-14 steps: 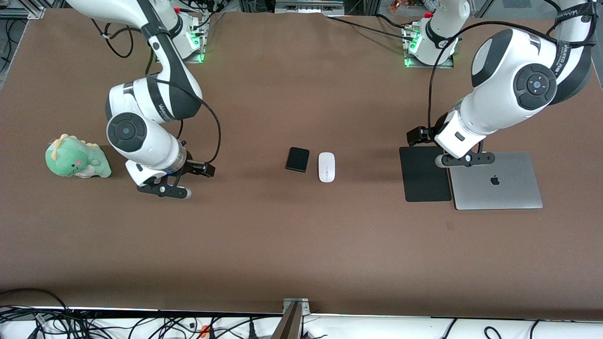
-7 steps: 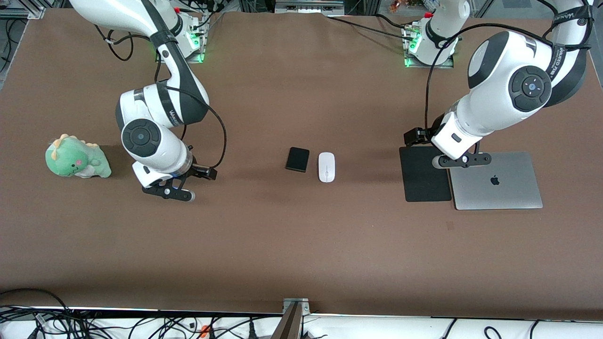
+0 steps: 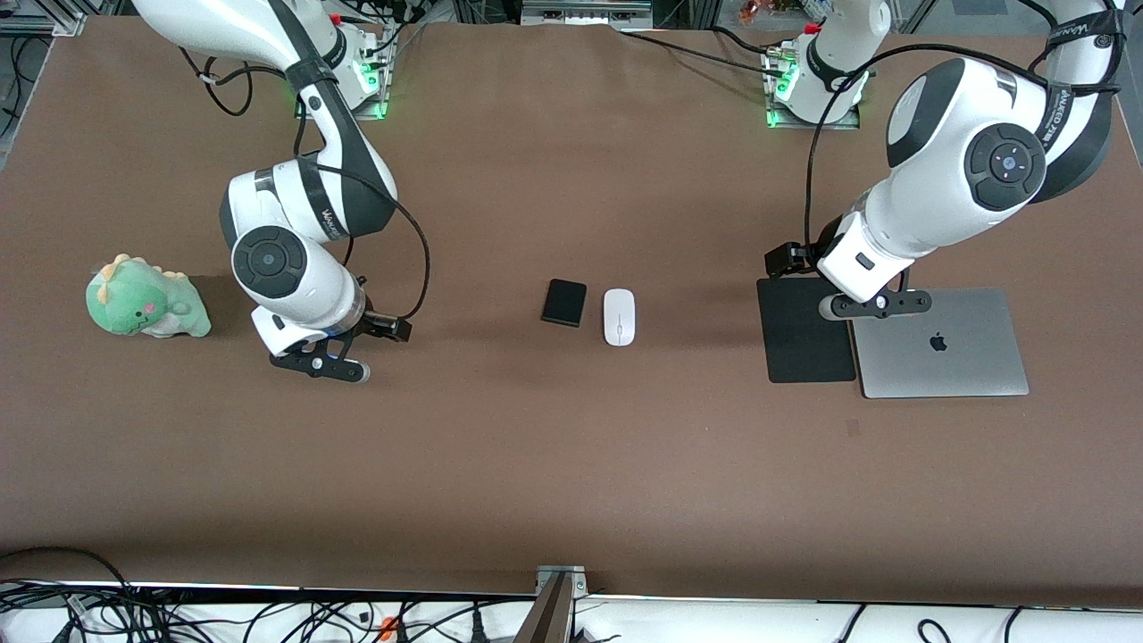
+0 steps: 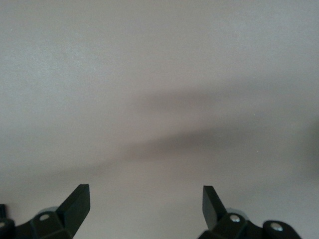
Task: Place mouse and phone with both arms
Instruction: 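Move the right gripper toward the black phone while the left gripper hovers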
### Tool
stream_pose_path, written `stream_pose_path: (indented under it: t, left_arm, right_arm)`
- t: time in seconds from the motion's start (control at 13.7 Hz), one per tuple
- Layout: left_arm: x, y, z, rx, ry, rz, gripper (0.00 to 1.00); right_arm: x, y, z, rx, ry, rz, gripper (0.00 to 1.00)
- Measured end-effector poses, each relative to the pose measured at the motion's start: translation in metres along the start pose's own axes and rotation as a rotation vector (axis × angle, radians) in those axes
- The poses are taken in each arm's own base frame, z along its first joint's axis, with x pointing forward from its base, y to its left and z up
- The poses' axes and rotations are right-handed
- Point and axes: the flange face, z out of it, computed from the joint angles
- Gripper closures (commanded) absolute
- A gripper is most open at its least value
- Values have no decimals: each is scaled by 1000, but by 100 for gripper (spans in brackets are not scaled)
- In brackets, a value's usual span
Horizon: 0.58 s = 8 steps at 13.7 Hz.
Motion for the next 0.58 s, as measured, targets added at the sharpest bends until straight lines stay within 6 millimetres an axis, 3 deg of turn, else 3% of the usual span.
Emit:
stream_pose_path:
  t: [0.29,0.44,0.58]
  left_arm:
    - [-11,40,16,-5,-3,20,0]
    - [-9,41,21,-9,-9,20,0]
    - [-3,39,28,-18,-13,14,0]
  right_arm:
    - [-12,-21,-2,2,8,23,0]
    - [-23,-41,-3,6,20,27,0]
    - [-26,-47,-1,9,25,30,0]
